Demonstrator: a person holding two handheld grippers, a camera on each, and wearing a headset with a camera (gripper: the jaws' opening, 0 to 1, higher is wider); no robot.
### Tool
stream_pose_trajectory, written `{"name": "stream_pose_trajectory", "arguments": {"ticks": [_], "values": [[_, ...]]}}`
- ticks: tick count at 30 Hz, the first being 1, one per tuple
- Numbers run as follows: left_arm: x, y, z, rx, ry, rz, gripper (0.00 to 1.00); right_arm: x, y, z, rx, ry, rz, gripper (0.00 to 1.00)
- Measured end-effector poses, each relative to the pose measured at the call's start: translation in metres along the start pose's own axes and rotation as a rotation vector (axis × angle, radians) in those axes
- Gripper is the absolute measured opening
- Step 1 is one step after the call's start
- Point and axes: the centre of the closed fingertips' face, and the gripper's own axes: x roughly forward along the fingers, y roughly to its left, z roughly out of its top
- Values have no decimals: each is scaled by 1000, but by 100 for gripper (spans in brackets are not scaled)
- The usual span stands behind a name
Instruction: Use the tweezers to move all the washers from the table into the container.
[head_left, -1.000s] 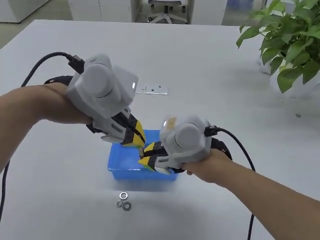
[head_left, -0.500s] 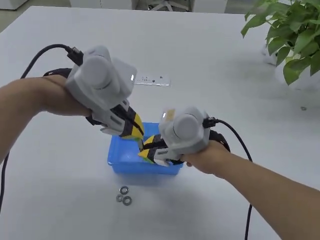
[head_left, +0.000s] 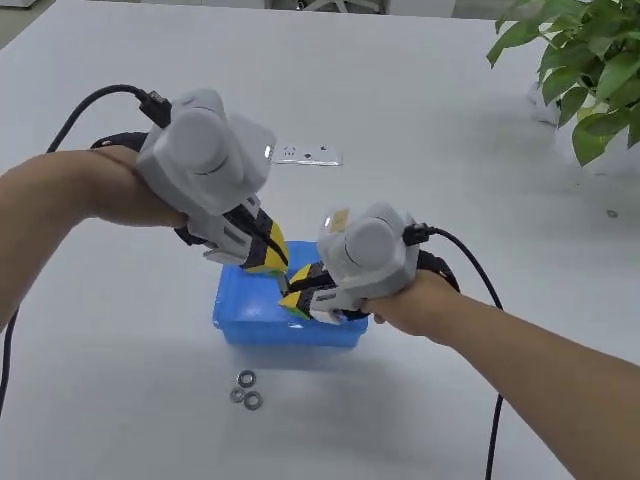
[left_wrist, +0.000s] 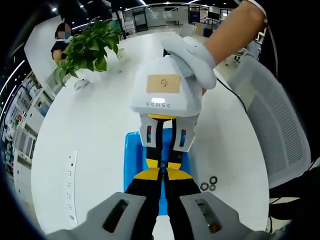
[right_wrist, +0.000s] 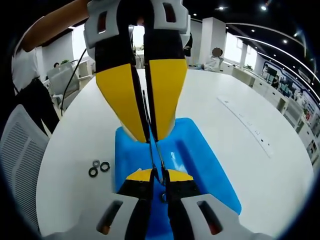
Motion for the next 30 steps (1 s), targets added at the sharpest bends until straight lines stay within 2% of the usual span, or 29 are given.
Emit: {"name": "stream_pose_trajectory", "arguments": {"ticks": [12,23,30], "values": [[4,2,-2,1,4,-5,5,1,-1,-4,5,11,5,11],[-1,-1,3,9,3,-3,5,-4,-1,0,2,-5,-1,11],[-9,-4,9,20,7,4,5,-11,3,7,-11,-19,-8,11]]}}
